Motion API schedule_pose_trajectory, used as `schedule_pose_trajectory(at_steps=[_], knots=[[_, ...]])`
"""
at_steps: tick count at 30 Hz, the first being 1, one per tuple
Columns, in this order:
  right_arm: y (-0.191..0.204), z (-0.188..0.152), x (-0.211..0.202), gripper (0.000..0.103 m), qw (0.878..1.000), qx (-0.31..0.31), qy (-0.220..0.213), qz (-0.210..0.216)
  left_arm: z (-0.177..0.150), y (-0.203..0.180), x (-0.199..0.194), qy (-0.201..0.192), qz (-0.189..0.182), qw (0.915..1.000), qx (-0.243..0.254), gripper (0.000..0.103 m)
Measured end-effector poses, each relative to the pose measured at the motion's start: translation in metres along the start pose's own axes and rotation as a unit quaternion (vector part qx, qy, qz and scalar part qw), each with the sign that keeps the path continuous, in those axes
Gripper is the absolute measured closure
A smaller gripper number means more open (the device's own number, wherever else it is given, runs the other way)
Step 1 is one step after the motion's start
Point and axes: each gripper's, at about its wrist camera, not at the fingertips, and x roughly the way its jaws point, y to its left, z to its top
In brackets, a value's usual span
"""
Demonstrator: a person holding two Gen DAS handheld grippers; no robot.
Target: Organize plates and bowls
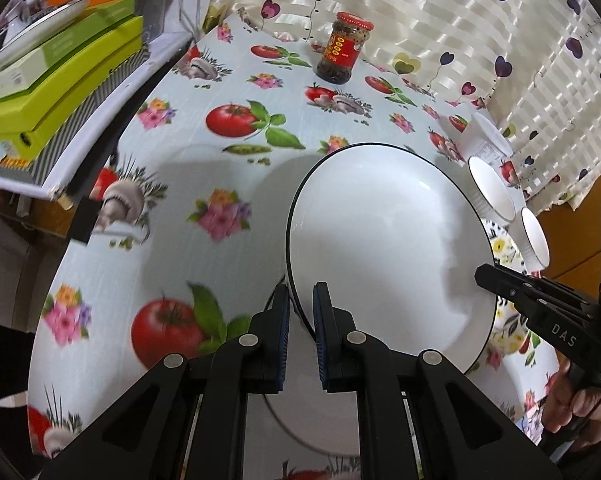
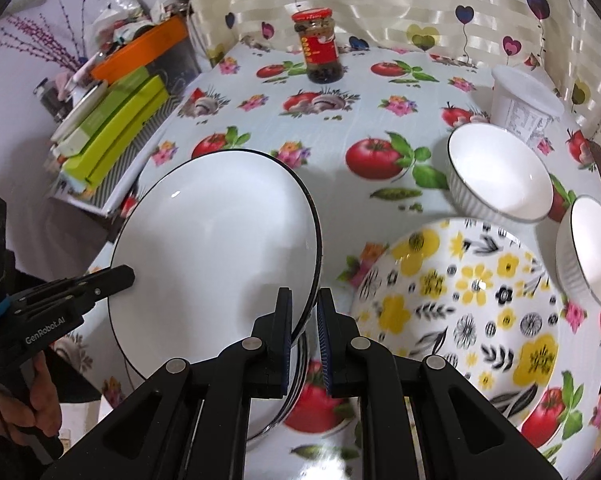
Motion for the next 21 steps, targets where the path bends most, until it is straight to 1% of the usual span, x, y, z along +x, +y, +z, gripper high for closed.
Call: schedule_pose_trajectory(at_steps=[4,11,21], knots=[[0.006,-0.016,-0.002,0.091,1.0,-0.005,0.003,0.005,-0.017,0.004,-0.004,0.003,0.003,1.0,-0.008,0.091],[0.015,-0.033,-0.004,0.091,1.0,-0.016,0.01,0.009,-0.041,0.01,-0.009,0.008,0.007,0.9998,-0.02,0.091],[0.016,-0.044,0.0,0.091,1.0,-0.015,0.021,0.01,-0.057,0.011,-0.008,0.016,0.013,0.9995,-0.024,0.091]])
